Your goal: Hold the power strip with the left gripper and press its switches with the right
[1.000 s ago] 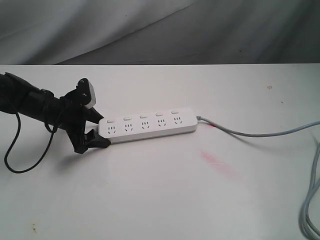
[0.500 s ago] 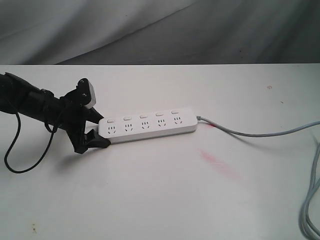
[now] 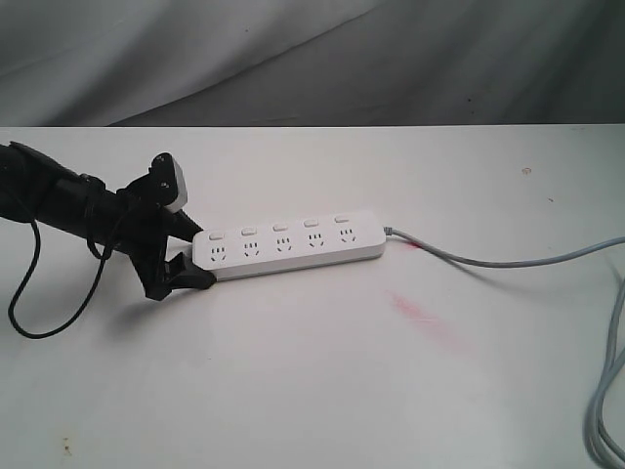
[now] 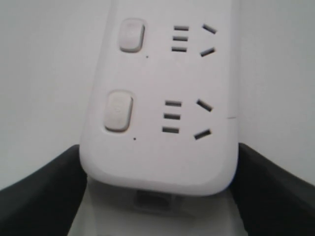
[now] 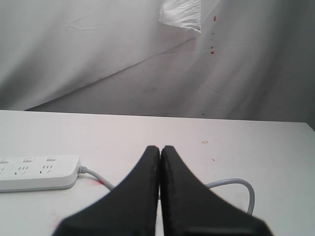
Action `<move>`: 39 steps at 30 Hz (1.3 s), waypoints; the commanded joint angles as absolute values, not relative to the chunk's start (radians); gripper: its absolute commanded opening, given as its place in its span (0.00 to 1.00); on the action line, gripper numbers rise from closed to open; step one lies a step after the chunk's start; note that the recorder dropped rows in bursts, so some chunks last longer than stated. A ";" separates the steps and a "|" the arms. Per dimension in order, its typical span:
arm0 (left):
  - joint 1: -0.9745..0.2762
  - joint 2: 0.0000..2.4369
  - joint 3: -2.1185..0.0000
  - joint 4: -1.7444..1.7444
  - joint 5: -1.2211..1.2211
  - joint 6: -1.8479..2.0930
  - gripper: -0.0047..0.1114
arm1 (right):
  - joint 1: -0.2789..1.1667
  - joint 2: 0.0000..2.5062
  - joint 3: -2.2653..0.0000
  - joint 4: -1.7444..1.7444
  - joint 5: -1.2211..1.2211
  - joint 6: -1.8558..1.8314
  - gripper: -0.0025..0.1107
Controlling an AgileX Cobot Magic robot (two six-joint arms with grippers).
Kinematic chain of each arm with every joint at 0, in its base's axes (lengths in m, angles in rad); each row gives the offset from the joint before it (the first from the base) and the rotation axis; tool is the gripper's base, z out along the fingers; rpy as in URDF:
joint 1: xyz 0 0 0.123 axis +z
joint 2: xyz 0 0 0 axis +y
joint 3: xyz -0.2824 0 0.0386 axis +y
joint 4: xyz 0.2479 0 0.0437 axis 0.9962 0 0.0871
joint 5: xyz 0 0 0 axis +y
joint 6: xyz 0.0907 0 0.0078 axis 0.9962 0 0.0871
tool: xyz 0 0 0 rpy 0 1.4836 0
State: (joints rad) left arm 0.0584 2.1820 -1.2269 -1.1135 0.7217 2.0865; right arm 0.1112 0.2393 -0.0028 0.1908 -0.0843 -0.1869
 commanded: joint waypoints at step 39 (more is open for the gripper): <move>0.058 2.190 -1.228 -1.093 0.712 2.094 0.54 | 0.110 0.591 -0.611 0.090 0.378 0.011 0.02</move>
State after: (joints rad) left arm 0.0584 2.1820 -1.2269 -1.1135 0.7217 2.0865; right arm 0.1112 0.5200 -0.5582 0.1020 0.3320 -0.0834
